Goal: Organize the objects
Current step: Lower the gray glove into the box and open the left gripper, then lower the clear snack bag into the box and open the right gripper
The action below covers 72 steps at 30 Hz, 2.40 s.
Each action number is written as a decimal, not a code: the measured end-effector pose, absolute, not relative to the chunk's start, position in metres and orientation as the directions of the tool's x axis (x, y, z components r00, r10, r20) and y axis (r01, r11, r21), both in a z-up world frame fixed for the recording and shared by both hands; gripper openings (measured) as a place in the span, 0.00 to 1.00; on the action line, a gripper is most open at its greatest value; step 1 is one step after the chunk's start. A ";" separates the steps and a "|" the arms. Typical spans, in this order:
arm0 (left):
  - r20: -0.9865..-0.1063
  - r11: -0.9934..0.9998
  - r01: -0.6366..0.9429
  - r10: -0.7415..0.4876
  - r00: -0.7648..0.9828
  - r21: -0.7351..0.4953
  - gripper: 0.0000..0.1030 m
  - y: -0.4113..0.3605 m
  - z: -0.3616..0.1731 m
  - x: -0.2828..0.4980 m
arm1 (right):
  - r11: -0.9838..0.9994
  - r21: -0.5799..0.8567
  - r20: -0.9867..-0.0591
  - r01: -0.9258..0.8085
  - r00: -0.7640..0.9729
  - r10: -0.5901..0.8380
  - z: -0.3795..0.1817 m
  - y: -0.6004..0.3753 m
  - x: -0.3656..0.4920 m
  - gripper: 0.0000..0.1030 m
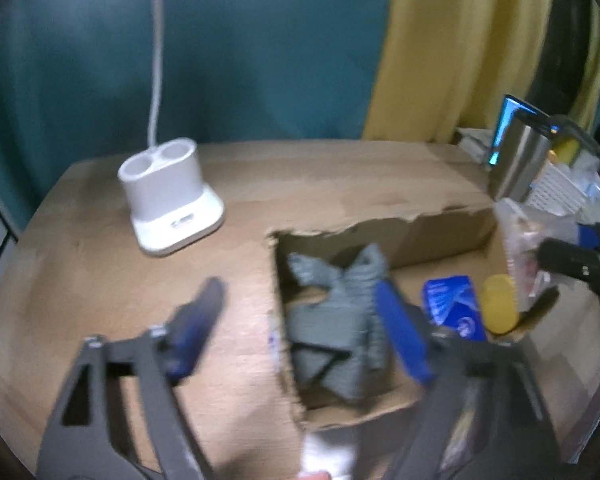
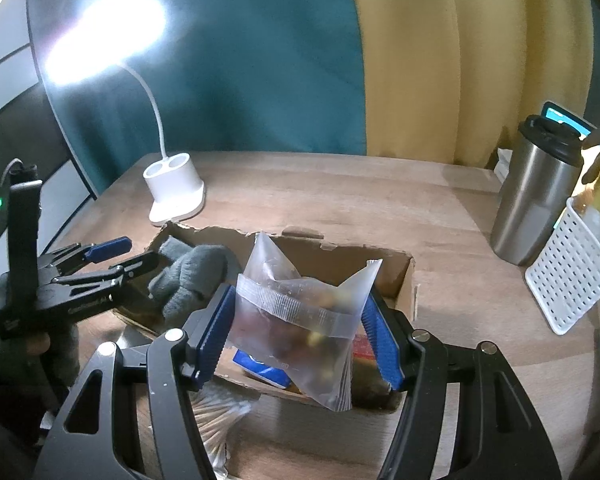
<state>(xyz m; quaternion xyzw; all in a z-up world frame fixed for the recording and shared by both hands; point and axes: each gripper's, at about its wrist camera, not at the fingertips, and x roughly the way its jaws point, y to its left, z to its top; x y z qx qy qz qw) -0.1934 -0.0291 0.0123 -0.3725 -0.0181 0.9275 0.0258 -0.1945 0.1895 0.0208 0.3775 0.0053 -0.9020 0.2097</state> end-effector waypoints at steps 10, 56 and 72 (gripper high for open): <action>-0.787 -0.999 -0.044 0.010 -0.617 0.022 0.86 -0.015 -0.021 -0.218 | -0.906 0.158 -0.678 0.393 -0.624 -0.389 0.021 0.189 -0.195 0.64; -0.771 -0.975 0.100 0.091 -0.631 -0.197 0.86 -0.062 -0.027 -0.205 | -0.866 0.177 -0.825 0.468 -0.409 -0.390 -0.049 0.087 -0.223 0.64; -0.710 -0.975 0.067 0.106 -0.696 -0.211 0.86 -0.059 -0.005 -0.178 | -0.870 0.169 -0.804 0.463 -0.446 -0.393 -0.036 0.095 -0.210 0.80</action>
